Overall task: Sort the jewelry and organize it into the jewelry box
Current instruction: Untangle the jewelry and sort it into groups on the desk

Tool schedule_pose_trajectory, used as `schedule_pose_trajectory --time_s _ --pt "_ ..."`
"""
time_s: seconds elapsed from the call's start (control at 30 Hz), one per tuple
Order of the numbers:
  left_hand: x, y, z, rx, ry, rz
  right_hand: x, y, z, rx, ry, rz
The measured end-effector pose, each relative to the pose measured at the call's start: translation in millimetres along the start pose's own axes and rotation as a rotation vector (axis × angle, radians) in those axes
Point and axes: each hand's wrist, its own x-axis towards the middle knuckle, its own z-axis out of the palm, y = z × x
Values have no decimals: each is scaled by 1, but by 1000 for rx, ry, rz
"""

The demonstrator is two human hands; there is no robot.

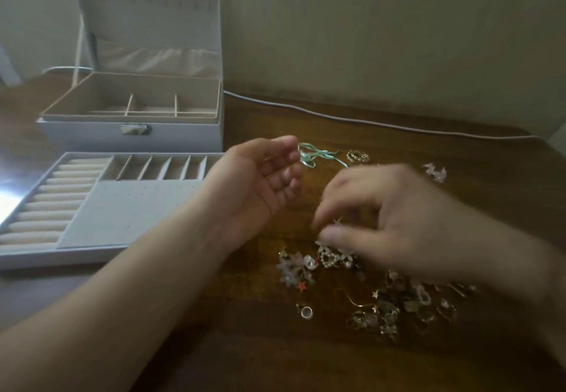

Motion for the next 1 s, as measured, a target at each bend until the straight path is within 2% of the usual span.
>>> schedule_pose_trajectory --time_s 0.03,0.1,0.27,0.5,0.57,0.63,0.77,0.83,0.9,1.0 --pt "0 1 0 -25 11 9 -3 -13 12 -58 -40 -38" --pt "0 3 0 -43 33 25 -5 -27 33 -210 25 -79" --pt "1 3 -3 -38 36 41 1 -34 53 -355 94 -37" --pt "3 0 -1 3 58 42 0 -35 56 -232 73 8" --pt "2 0 0 1 56 49 -2 -33 51 -105 60 18" --pt "2 0 0 11 49 56 -5 -29 42 152 68 70" --pt "1 -2 -1 24 29 55 -21 -1 14 1085 140 207" --pt "0 -4 -1 37 2 44 -26 25 -2 1470 242 246" --pt "0 -6 0 65 -11 35 -26 57 -16 1604 394 309" --pt "0 -9 3 99 11 33 -16 116 -27 1465 561 478"
